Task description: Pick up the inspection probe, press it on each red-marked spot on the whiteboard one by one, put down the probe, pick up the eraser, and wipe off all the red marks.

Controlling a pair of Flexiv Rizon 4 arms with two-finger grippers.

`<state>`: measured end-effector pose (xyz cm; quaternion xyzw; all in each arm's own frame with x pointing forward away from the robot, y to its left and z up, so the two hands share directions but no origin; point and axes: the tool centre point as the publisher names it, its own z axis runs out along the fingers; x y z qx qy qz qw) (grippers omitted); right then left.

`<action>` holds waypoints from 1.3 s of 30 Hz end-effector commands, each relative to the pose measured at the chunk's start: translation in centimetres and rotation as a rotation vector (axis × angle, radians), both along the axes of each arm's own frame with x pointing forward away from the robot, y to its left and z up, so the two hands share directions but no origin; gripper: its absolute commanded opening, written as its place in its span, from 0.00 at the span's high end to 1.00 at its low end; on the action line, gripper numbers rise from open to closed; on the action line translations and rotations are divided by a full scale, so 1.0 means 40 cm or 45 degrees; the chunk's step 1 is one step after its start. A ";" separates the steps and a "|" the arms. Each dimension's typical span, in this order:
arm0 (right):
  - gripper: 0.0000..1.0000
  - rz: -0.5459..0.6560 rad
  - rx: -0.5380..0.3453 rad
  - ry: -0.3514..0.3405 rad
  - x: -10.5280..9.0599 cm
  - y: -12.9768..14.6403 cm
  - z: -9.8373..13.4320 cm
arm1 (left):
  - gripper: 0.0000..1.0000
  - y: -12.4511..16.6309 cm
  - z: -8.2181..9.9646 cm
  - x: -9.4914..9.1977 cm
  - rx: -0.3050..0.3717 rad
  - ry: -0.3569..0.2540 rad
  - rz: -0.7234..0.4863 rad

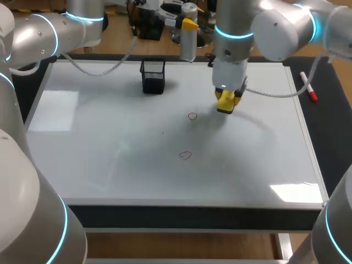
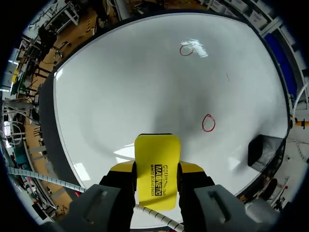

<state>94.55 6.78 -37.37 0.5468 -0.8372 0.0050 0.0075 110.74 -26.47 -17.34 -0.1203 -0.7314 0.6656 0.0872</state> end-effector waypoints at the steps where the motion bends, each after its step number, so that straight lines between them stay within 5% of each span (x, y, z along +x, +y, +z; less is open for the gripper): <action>1: 1.00 0.057 -0.008 -0.015 -0.016 0.070 -0.002 | 1.00 0.000 0.002 0.002 -0.001 -0.001 -0.004; 10: 1.00 0.290 0.043 0.008 -0.053 0.234 -0.025 | 1.00 0.000 0.002 0.002 -0.001 -0.001 -0.004; 17: 1.00 0.386 0.060 0.018 -0.067 0.298 -0.038 | 1.00 0.000 0.002 0.002 -0.001 -0.001 -0.004; 39: 1.00 0.442 0.086 0.086 -0.064 0.307 -0.130 | 1.00 0.000 0.002 0.002 -0.001 -0.001 -0.004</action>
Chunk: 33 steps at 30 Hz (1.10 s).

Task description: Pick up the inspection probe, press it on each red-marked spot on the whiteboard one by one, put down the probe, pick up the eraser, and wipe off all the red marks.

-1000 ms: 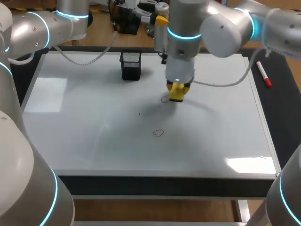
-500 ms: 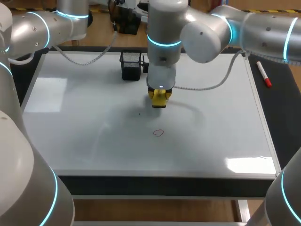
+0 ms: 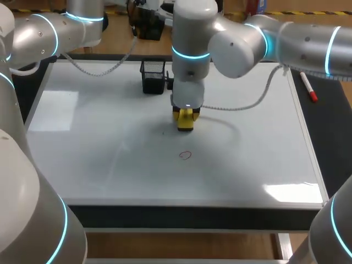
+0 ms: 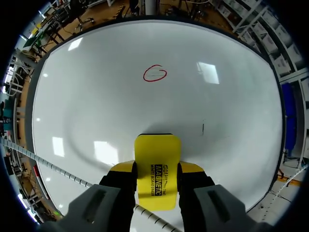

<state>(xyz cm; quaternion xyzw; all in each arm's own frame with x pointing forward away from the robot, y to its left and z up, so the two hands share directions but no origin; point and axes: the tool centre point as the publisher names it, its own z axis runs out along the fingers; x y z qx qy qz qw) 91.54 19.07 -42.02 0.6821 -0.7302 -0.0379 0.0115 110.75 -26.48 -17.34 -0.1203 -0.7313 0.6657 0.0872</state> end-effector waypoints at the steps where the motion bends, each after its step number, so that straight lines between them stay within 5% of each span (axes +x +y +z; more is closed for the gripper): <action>1: 1.00 0.005 -0.005 0.017 0.011 -0.001 -0.016 | 1.00 0.000 0.002 0.002 0.000 -0.001 -0.004; 33: 1.00 -0.177 -0.046 0.014 -0.005 -0.174 0.003 | 1.00 0.000 0.002 0.002 0.000 -0.001 -0.004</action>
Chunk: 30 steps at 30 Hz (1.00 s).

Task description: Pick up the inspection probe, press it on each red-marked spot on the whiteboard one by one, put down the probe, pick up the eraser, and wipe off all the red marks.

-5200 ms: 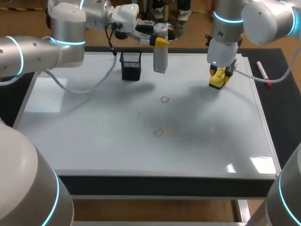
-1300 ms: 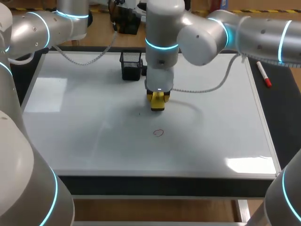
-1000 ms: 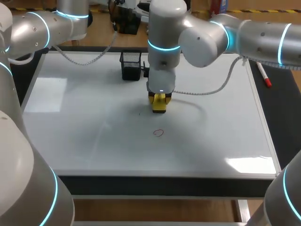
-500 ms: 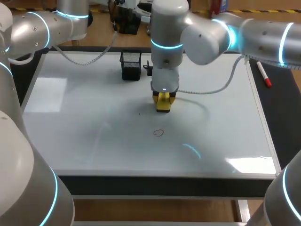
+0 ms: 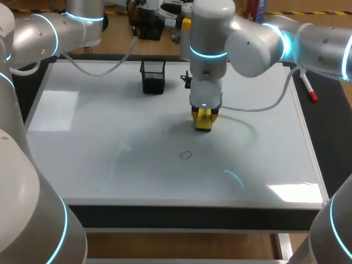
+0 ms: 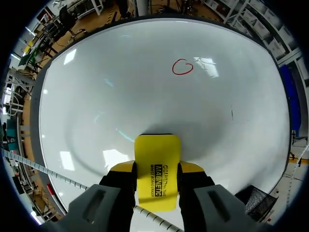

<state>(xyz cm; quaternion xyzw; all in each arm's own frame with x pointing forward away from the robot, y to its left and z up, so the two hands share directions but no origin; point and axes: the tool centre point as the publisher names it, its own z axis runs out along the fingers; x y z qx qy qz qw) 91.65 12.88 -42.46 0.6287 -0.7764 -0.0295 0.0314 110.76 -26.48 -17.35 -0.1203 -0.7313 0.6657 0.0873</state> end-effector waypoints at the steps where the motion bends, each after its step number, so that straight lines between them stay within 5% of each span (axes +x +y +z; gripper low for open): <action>1: 1.00 -0.002 0.011 -0.016 -0.007 -0.019 0.018 | 1.00 0.000 0.002 0.002 0.000 -0.001 -0.004; 18: 1.00 -0.055 0.010 -0.061 0.029 -0.081 0.085 | 1.00 0.000 0.002 0.002 0.000 -0.001 -0.004; 30: 1.00 -0.211 -0.011 -0.087 0.054 -0.210 0.100 | 1.00 0.000 0.002 0.002 0.000 -0.001 -0.004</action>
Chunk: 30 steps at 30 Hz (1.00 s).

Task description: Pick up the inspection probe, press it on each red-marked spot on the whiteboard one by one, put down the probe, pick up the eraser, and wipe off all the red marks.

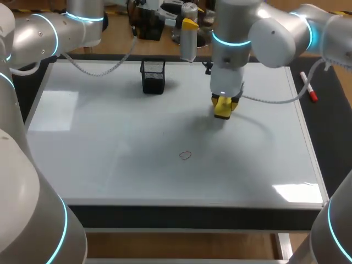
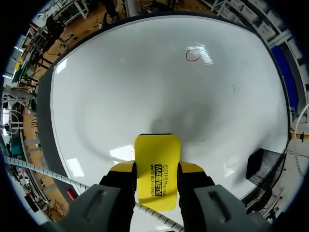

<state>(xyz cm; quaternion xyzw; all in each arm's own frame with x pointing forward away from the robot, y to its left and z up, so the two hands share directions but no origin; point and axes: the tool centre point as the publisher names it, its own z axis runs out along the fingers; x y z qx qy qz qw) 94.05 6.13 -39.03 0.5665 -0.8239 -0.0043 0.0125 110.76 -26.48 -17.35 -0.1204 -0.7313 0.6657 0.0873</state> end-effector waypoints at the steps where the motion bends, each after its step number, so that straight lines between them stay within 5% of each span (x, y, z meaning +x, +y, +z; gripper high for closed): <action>1: 1.00 -0.029 0.020 -0.013 -0.006 -0.054 0.016 | 1.00 0.000 0.002 0.002 0.000 -0.001 -0.004; 30: 1.00 -0.250 -0.033 -0.010 0.012 -0.257 0.007 | 1.00 0.000 0.002 0.002 0.000 -0.001 -0.004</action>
